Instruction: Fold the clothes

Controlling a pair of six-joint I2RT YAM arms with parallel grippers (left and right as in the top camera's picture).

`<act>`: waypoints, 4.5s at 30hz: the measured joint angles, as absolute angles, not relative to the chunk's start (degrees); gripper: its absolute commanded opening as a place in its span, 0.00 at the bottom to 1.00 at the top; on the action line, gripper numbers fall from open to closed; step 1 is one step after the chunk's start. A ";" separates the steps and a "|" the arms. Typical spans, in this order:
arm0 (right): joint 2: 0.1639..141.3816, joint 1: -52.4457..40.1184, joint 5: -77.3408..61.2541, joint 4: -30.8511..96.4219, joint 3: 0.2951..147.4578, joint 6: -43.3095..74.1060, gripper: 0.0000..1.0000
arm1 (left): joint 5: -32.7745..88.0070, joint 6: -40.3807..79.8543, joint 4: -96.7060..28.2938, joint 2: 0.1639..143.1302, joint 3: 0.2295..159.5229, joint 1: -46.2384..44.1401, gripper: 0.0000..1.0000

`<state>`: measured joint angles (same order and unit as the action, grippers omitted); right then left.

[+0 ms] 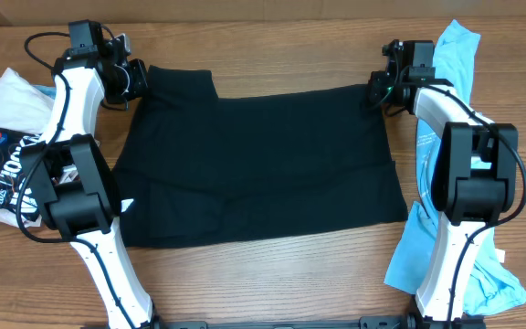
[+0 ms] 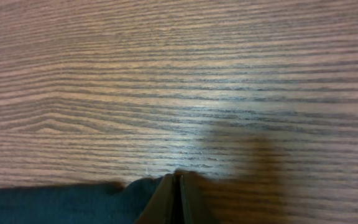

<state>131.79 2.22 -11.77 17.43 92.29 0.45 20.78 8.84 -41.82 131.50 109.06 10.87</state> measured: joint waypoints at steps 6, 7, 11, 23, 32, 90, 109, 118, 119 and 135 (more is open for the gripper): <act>131.79 2.74 -12.03 21.89 93.84 2.15 0.04 | 20.78 8.86 -43.77 131.50 109.06 10.87 0.04; 131.79 2.92 -11.99 22.92 94.32 2.28 0.04 | 20.78 8.88 -44.64 131.50 109.06 10.87 0.04; 131.74 3.20 -8.86 33.58 98.76 2.79 0.04 | 20.75 8.88 -47.81 131.15 109.03 10.87 0.04; 122.72 3.22 -0.12 57.76 105.01 4.56 0.04 | 12.64 8.91 -63.46 116.77 109.01 10.85 0.04; 118.56 3.22 1.96 79.24 105.43 5.76 0.04 | 7.99 8.95 -79.53 116.46 108.99 10.87 0.04; 118.50 3.33 1.74 88.38 96.25 5.96 0.49 | -2.63 12.12 -86.65 109.60 78.85 10.81 0.30; 104.42 17.45 -17.58 87.77 93.30 -7.42 0.75 | 3.29 10.37 -79.94 103.48 89.91 8.23 0.43; 105.49 14.33 -21.34 74.76 76.23 -13.78 0.78 | 11.00 8.80 -77.10 103.48 89.95 3.64 0.44; 105.49 14.33 -21.02 74.02 75.68 -13.89 0.80 | 11.20 8.80 -77.10 103.48 89.95 3.33 0.44; 105.51 13.72 -20.12 62.22 64.01 -11.22 0.87 | 11.84 8.80 -77.76 103.48 89.95 3.07 0.43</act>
<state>105.51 13.72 -20.12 62.22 64.01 -11.22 11.84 8.80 -77.76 103.48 89.95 3.07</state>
